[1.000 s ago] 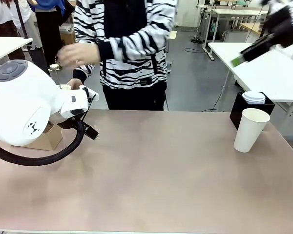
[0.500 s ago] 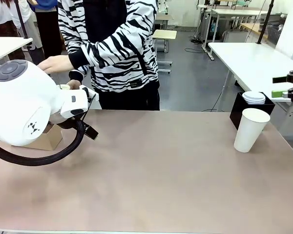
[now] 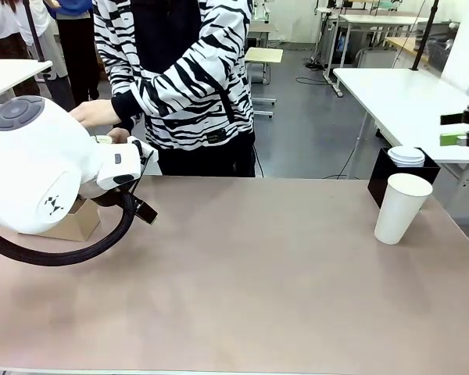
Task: Pour a drink into a cup and package it in a carrier.
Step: Pick up the 600 ml Paper Cup and place it in the middle top area of the table.
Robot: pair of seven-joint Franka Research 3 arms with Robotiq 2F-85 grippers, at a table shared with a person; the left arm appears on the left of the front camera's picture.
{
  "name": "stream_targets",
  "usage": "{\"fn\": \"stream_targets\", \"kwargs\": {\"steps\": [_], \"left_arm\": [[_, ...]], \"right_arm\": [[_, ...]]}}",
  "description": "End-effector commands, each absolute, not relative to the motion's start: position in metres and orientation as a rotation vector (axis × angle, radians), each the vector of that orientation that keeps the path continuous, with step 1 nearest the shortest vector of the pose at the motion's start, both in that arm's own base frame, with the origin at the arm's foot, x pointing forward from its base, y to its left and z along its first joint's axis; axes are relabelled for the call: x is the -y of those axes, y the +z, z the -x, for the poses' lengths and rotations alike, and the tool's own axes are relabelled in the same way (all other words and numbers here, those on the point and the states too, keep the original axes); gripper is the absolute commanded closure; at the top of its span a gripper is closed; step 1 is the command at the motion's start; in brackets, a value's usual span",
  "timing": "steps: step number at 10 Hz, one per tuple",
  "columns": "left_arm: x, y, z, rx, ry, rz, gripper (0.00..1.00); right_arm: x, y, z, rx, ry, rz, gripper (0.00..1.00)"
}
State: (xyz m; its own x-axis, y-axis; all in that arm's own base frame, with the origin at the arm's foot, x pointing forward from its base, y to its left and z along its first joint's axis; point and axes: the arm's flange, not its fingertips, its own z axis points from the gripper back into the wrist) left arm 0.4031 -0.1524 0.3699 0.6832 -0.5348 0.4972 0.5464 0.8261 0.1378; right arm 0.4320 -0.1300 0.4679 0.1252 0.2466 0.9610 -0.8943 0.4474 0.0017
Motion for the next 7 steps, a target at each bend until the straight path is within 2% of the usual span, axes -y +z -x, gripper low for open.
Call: {"fn": "stream_targets", "kwargs": {"steps": [1, 4, 7], "left_arm": [[0.152, 0.37, -0.403, 0.551, -0.606, 0.024, 0.0], [0.152, 0.37, -0.403, 0.551, -0.606, 0.024, 0.0], [0.152, 0.37, -0.403, 0.551, -0.606, 0.024, 0.0]], "right_arm": [[0.174, 0.424, -0.42, 1.314, 0.913, -0.856, 0.0], [0.206, 0.368, -0.408, 1.457, 0.835, -0.882, 0.0], [0.203, 0.307, -0.42, 1.429, 0.836, -0.87, 0.0]]}}
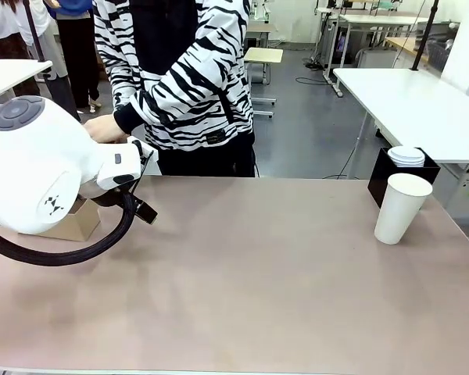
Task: Pour a drink into a cup and package it in a carrier.
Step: Pick up the 600 ml Paper Cup and place it in the middle top area of the table.
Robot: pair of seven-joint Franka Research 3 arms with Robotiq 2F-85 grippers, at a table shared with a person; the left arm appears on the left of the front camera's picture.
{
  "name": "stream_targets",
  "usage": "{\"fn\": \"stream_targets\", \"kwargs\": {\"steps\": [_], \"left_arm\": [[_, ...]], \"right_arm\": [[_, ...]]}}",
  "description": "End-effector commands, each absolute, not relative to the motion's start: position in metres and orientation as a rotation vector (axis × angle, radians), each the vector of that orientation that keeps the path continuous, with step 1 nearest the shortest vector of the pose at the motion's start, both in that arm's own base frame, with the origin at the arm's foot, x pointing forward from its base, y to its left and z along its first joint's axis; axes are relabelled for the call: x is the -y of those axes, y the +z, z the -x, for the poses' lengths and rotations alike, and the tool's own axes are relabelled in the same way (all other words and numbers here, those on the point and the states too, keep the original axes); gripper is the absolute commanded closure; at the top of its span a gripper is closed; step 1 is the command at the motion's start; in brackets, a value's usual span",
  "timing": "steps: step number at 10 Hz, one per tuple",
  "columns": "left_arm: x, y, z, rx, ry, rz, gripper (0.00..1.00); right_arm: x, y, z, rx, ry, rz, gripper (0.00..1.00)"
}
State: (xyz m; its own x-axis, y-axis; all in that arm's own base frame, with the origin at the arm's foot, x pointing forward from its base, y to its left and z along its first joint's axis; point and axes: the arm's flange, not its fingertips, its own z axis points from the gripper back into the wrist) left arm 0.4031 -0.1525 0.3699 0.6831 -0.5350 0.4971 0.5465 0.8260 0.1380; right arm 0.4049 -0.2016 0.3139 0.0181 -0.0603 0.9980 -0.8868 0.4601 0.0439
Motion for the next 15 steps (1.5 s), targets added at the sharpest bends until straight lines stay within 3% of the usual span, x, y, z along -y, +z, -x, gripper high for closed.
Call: {"fn": "stream_targets", "kwargs": {"steps": [1, 6, 15], "left_arm": [[0.152, 0.37, -0.403, 0.551, -0.606, 0.024, 0.0], [0.152, 0.37, -0.403, 0.551, -0.606, 0.024, 0.0], [0.152, 0.37, -0.403, 0.551, -0.606, 0.024, 0.0]], "right_arm": [[0.2, 0.291, -0.423, 1.414, 0.832, -0.886, 0.0], [0.184, 0.249, -0.435, 1.335, 0.876, -0.911, 0.0], [0.161, 0.243, -0.448, 1.304, 0.859, -0.982, 0.0]]}}
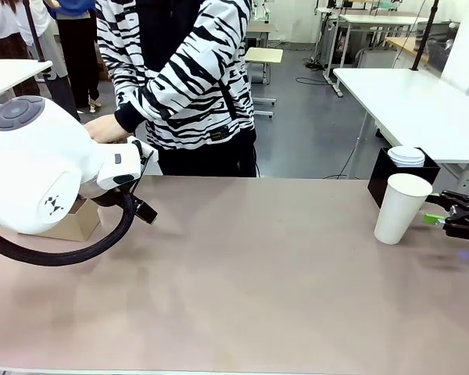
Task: Pour a drink into a cup and package it in a carrier.
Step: Pick up the 600 ml Paper Cup and place it in the middle top area of the table.
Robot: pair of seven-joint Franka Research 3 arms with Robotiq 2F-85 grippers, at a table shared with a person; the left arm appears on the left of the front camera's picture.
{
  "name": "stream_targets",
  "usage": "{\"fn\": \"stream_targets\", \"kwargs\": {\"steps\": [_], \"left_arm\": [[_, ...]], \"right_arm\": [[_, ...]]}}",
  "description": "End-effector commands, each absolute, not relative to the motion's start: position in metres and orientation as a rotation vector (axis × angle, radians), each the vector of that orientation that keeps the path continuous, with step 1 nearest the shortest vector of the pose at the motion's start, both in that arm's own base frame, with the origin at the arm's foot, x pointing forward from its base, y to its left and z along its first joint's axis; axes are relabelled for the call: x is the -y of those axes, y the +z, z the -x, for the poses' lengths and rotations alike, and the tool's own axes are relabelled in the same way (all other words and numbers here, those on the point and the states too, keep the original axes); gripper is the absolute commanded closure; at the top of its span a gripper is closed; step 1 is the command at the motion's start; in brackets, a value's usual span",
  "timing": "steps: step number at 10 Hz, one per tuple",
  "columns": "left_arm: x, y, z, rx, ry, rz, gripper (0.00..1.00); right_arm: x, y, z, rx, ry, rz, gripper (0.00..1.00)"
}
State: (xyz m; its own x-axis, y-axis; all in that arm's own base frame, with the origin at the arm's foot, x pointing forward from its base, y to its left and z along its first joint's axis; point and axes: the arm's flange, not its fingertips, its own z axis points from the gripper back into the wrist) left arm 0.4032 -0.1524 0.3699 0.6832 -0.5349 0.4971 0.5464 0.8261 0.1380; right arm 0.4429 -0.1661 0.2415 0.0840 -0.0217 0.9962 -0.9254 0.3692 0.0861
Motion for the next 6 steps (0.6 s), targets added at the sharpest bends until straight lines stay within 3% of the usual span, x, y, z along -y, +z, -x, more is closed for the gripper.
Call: {"fn": "stream_targets", "kwargs": {"steps": [1, 6], "left_arm": [[0.152, 0.37, -0.403, 0.551, -0.606, 0.024, 0.0], [0.152, 0.37, -0.403, 0.551, -0.606, 0.024, 0.0]], "right_arm": [[0.157, 0.242, -0.453, 1.309, 0.847, -0.971, 0.0], [0.132, 0.237, -0.465, 1.285, 0.874, -1.013, 0.0]]}}
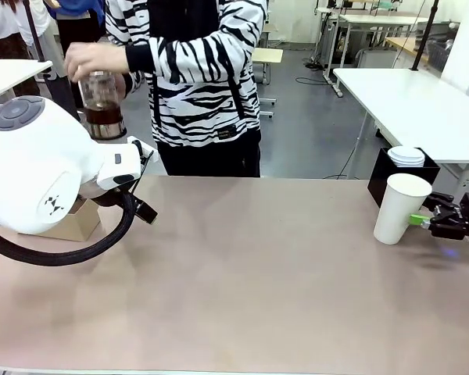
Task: Pour a drink into a cup and package it in a carrier.
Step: Pick up the 600 ml Paper Cup and place it in the middle top area of the table.
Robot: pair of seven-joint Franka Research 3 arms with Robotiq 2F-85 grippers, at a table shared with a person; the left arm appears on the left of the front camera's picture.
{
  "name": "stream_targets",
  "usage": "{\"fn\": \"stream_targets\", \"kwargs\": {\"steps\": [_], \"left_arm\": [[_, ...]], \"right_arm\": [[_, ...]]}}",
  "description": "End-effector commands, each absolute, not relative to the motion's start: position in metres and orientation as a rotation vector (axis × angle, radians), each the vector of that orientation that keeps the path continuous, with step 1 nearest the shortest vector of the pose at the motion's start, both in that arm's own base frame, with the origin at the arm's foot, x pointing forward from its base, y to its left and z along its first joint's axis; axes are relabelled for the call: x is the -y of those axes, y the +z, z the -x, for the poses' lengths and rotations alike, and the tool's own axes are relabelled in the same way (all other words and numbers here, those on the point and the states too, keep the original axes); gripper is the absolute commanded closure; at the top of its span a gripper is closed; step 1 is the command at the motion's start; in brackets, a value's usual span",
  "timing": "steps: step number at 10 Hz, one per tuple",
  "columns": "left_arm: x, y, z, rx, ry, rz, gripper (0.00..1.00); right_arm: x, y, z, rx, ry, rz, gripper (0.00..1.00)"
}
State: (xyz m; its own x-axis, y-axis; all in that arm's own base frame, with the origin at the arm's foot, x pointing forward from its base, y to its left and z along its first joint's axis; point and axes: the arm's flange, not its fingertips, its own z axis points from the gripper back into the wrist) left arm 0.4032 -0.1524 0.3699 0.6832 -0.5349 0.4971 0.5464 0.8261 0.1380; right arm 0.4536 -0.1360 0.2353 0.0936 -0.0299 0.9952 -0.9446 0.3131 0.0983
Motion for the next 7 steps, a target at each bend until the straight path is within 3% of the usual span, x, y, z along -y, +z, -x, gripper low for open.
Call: {"fn": "stream_targets", "kwargs": {"steps": [1, 7], "left_arm": [[0.152, 0.37, -0.403, 0.551, -0.606, 0.024, 0.0], [0.152, 0.37, -0.403, 0.551, -0.606, 0.024, 0.0]], "right_arm": [[0.126, 0.236, -0.471, 1.281, 0.878, -1.024, 0.0], [0.097, 0.231, -0.495, 1.255, 0.907, -1.064, 0.0]]}}
